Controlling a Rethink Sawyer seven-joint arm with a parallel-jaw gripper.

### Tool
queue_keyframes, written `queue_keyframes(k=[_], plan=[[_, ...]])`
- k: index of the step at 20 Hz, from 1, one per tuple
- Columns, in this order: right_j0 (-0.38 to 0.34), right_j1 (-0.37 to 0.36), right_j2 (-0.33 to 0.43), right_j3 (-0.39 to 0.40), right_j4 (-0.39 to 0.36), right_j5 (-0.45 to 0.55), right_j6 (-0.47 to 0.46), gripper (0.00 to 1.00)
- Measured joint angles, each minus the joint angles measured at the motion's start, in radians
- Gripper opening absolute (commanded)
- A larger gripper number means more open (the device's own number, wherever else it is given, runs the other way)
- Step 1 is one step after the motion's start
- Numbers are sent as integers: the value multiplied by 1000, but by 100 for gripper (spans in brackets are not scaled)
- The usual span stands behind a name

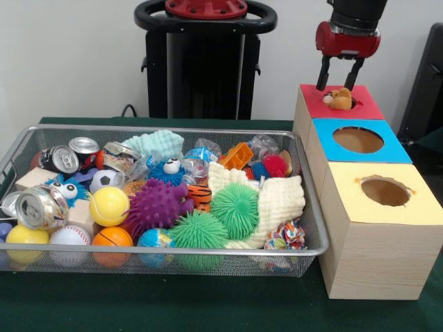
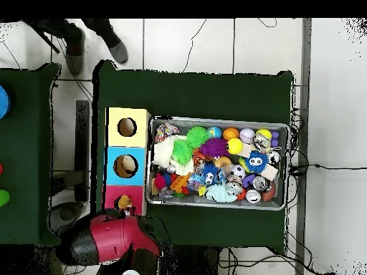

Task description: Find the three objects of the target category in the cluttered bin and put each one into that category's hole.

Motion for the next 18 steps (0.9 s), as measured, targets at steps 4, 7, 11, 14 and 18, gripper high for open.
queue_keyframes(k=[4,7,11,14,18], plan=[[-4,44,1,-2,1,-33,0,100],[-9,43,1,-1,2,-34,0,100],[-9,45,1,-3,4,-30,0,100],[-9,49,1,-9,8,-23,0,100],[-9,54,-1,-21,16,4,0,100]])
